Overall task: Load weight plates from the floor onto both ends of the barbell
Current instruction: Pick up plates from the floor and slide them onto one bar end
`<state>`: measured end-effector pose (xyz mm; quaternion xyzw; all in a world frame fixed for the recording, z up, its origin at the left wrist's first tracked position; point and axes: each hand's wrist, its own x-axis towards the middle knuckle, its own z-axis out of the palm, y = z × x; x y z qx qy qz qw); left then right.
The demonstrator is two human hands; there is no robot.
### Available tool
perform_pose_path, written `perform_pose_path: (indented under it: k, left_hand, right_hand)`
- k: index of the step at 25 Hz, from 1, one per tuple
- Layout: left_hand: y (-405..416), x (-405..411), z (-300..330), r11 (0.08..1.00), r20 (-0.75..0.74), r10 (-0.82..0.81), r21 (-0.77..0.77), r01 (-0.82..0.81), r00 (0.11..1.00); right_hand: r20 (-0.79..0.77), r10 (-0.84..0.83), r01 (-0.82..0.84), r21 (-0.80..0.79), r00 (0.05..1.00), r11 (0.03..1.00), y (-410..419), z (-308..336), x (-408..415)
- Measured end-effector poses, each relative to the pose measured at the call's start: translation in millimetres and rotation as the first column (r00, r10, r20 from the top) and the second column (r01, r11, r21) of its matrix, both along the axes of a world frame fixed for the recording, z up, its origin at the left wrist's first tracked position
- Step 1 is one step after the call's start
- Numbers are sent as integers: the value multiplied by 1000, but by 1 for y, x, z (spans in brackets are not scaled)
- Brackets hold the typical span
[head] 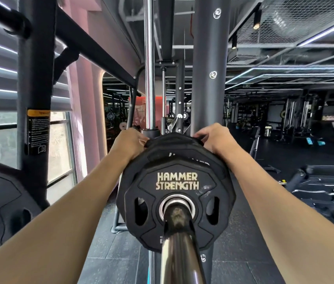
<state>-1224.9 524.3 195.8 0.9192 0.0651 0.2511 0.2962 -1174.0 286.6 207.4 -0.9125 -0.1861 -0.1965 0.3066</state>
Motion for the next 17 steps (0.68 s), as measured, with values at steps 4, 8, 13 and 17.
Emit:
perform_pose_path:
  k: [4,8,13,17]
  left_hand:
    - [-2,12,10,997,-20,15,71,-14,1000]
    - [-2,2,5,994,-18,-6,109,8,1000]
    - [-19,-44,8,994,245,-74,-59,91,967]
    - [-53,-93,5,933,196,-318,-108,342,928]
  right_hand:
    - [44,18,-19,17,999,1000,-6,-8,12]
    - [45,75,-79,97,996,992,-12,-14,2]
    - [-9,140,-129,324,990,937,-19,-19,-18]
    - [116,104,-145,428,988,892,-16,-20,-44]
